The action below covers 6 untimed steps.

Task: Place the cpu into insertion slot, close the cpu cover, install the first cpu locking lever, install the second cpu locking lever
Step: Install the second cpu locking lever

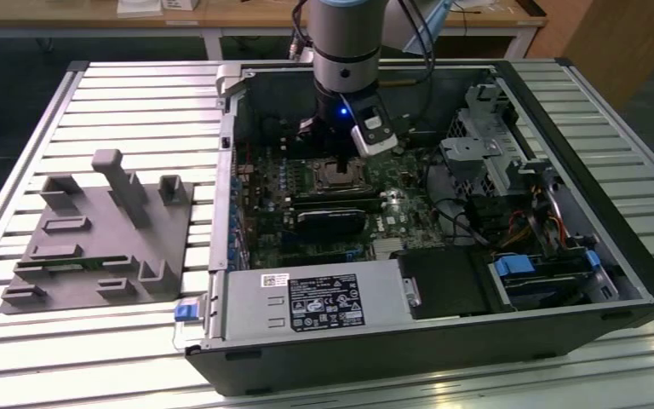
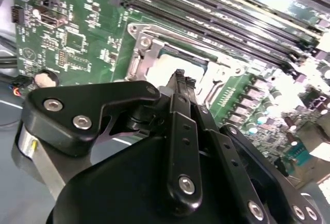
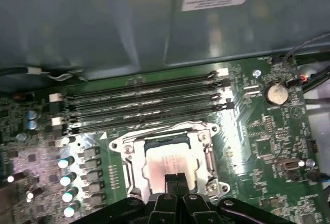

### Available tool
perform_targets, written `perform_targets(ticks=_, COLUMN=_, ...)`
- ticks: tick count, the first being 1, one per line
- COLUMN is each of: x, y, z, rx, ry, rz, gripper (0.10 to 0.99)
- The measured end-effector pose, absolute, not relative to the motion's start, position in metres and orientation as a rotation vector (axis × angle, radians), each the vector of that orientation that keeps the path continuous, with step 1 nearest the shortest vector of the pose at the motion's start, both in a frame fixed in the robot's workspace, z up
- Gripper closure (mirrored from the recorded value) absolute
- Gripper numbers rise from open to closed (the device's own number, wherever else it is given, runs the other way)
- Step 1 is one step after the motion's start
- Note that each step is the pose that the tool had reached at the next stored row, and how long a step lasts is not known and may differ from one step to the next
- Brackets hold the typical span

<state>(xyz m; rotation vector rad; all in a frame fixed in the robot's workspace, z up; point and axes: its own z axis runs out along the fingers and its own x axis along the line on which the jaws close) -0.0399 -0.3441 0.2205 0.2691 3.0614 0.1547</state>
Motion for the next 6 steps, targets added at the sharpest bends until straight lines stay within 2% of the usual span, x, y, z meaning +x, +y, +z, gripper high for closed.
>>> perform_targets(ticks=6, x=-0.0395, y=-0.3441, z=0.2205, rx=0.269, ry=3.061, rz=0.155, gripper=0.980)
